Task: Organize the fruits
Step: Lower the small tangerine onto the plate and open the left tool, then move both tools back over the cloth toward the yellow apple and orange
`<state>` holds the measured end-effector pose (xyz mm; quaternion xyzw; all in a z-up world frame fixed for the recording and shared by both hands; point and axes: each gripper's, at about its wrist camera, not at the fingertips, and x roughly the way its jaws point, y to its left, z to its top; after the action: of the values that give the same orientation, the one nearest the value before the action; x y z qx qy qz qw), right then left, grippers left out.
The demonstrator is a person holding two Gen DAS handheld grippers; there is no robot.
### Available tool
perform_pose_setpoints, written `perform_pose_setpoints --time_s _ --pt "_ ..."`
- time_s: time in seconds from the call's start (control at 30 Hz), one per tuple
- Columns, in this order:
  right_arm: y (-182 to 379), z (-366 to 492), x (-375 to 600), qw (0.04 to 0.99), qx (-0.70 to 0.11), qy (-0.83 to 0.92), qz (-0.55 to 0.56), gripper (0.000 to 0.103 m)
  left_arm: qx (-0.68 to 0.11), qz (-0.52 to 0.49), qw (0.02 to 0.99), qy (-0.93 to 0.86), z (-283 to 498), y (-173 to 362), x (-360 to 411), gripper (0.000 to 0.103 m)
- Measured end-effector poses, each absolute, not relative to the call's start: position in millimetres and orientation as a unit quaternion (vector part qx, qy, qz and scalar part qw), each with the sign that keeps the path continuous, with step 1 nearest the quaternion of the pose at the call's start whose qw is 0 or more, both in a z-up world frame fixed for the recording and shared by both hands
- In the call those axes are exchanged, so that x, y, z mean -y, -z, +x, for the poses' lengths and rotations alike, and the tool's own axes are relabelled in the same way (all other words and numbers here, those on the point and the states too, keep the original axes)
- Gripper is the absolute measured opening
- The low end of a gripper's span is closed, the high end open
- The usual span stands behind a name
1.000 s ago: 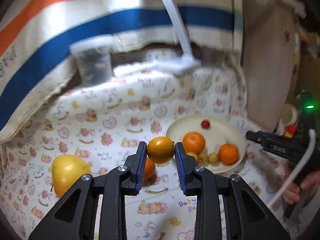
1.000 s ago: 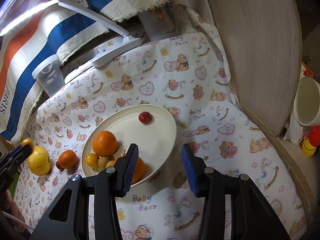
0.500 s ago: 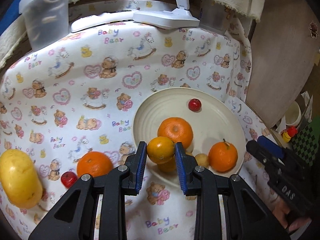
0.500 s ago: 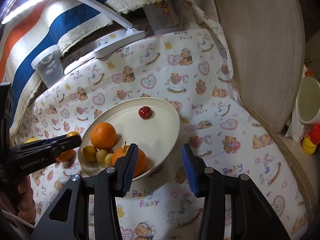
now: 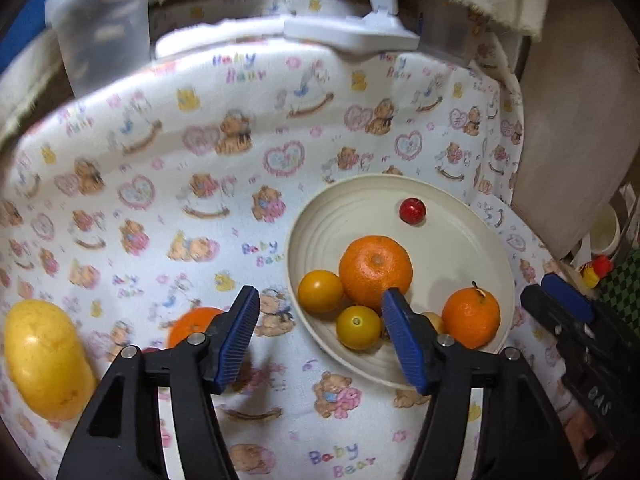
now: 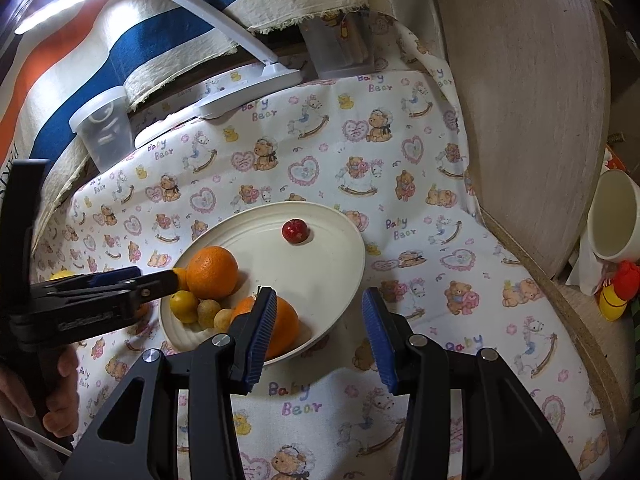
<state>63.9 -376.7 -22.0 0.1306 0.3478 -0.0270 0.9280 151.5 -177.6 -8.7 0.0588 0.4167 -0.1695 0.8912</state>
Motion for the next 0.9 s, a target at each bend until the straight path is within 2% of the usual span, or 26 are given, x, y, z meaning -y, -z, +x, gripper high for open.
perform_pose_setpoints --time_s 0.13,0.2,0.33,0.4,0.47,0.53,0.57,0.7,0.77,0.9 --pt "23 64 378 0.927 -0.347 0.029 0.136 0.049 -0.386 0.07 0.904 0.167 138 -7 173 0.07" --pt "22 64 378 0.929 -0.345 0.031 0.132 0.052 -0.366 0.066 0.915 0.159 131 -17 168 0.076" --pt "17 59 370 0.941 -0.32 0.055 0.093 0.056 -0.322 0.045 0.933 0.153 110 -41 154 0.077" --pt "14 56 367 0.946 -0.307 0.049 0.087 0.06 -0.288 0.046 0.945 0.146 96 -55 145 0.083" --pt "10 52 363 0.951 -0.294 0.051 0.076 0.061 -0.245 0.056 0.958 0.134 81 -68 134 0.084" --pt "6 48 358 0.957 -0.28 0.05 0.064 0.062 -0.216 0.07 0.965 0.132 70 -78 128 0.091" --pt "4 46 357 0.959 -0.273 0.05 0.061 0.067 -0.204 0.082 0.966 0.137 64 -83 125 0.096" --pt "-3 40 355 0.965 -0.249 0.046 0.062 0.071 -0.163 0.102 0.972 0.134 38 -92 107 0.096" --pt "-4 37 356 0.967 -0.244 0.045 0.066 0.077 -0.149 0.101 0.975 0.13 27 -94 99 0.097" --pt "-6 35 359 0.968 -0.234 0.046 0.074 0.078 -0.12 0.093 0.981 0.12 10 -95 83 0.099"
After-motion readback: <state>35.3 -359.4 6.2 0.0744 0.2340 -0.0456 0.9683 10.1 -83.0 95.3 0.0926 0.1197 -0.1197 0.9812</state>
